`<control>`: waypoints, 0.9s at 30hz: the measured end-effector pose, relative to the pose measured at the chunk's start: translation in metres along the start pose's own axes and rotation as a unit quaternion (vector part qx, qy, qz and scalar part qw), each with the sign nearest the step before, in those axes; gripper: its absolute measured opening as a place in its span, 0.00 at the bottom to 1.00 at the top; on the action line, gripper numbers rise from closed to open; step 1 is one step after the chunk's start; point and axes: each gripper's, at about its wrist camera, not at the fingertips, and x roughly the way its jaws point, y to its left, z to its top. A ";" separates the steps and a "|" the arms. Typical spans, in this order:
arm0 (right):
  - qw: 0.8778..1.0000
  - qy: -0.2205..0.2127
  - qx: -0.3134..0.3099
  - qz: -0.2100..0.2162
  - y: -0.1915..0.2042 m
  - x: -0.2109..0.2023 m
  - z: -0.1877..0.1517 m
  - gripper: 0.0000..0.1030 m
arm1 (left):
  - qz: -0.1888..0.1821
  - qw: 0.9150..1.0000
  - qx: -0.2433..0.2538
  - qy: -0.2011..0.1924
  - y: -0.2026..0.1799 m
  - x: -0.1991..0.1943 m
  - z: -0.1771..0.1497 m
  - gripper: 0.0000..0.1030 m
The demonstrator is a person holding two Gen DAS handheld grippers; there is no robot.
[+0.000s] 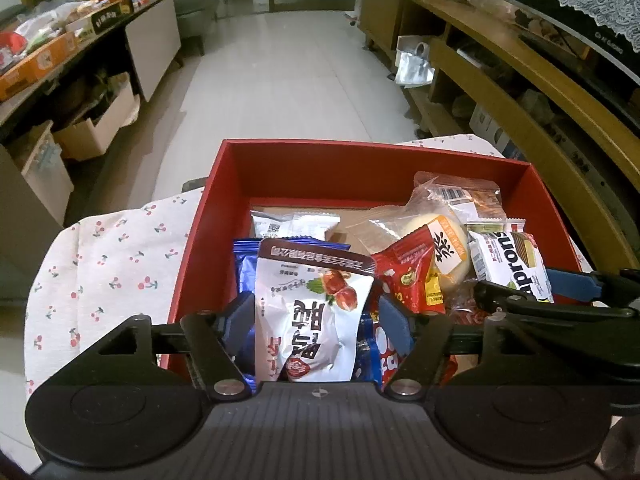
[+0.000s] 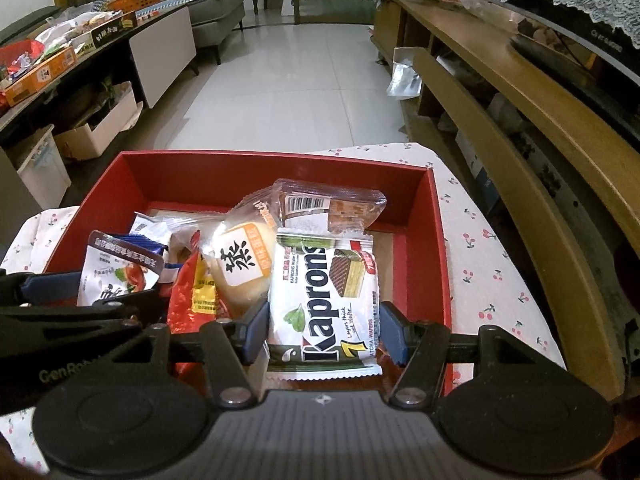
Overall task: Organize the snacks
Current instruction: 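Press both snacks down into the box contents, then open both tools to release the snacks and withdraw from the box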
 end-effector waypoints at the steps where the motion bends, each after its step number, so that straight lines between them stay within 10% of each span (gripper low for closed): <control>1: 1.000 0.000 -0.001 0.000 0.000 -0.002 0.000 0.62 | 0.000 1.000 -0.001 -0.001 0.000 -0.001 0.000 0.73; 27: 0.999 -0.031 0.013 0.015 -0.006 -0.050 -0.019 0.68 | 0.000 0.999 -0.001 -0.034 0.004 -0.041 -0.015 0.84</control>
